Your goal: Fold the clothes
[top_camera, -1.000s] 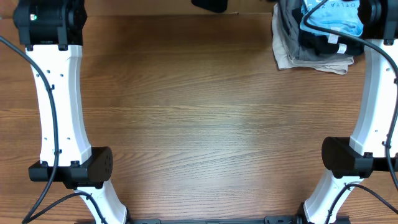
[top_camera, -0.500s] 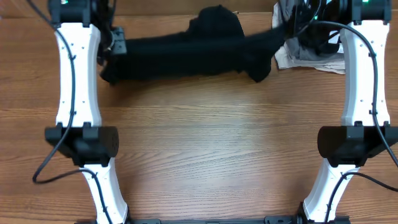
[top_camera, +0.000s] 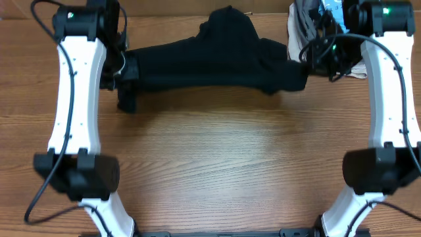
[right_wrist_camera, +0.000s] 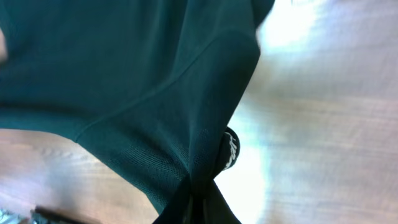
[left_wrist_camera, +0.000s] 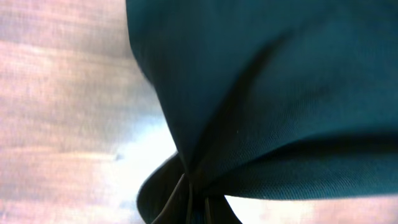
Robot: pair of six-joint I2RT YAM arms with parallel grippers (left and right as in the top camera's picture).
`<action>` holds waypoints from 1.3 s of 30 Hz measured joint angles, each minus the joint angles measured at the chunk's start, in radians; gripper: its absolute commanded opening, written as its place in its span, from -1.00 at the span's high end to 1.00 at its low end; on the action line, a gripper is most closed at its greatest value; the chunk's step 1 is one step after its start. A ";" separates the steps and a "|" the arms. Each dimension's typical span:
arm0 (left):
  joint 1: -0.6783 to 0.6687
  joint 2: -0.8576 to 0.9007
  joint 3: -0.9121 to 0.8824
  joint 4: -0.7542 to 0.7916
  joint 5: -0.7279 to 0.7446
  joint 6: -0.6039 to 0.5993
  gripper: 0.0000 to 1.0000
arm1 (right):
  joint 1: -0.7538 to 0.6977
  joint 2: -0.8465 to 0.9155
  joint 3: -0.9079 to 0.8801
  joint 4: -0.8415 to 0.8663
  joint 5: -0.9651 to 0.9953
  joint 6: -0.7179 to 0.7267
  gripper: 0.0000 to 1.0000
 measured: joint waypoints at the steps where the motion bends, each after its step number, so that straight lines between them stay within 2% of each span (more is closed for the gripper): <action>1: -0.002 -0.036 -0.037 0.001 0.001 0.000 0.91 | 0.002 -0.024 -0.041 0.006 0.005 0.003 0.92; 6: -0.010 -0.176 -0.269 0.040 0.022 -0.001 0.92 | 0.011 -0.198 -0.364 0.123 0.020 0.029 0.92; 11: -0.024 -0.228 -0.553 0.150 0.064 -0.037 0.91 | 0.011 -0.332 -0.657 0.214 0.024 0.067 0.92; 18: -0.026 -0.264 -0.933 0.291 0.149 -0.114 0.91 | 0.011 -0.378 -0.925 0.294 0.028 0.109 0.92; 23: -0.026 -0.266 -1.096 0.370 0.202 -0.152 0.92 | 0.011 -0.378 -0.978 0.321 0.028 0.126 0.92; 27: -0.026 -0.266 -1.130 0.450 0.220 -0.184 0.92 | 0.012 -0.379 -0.978 0.400 0.020 0.129 0.92; 32: -0.026 -0.271 -1.131 0.551 0.220 -0.213 0.92 | 0.027 -0.379 -0.978 0.584 0.016 0.123 0.92; 39: -0.026 -0.298 -1.130 0.574 0.165 -0.226 0.92 | 0.060 -0.379 -0.978 0.819 -0.003 0.149 0.92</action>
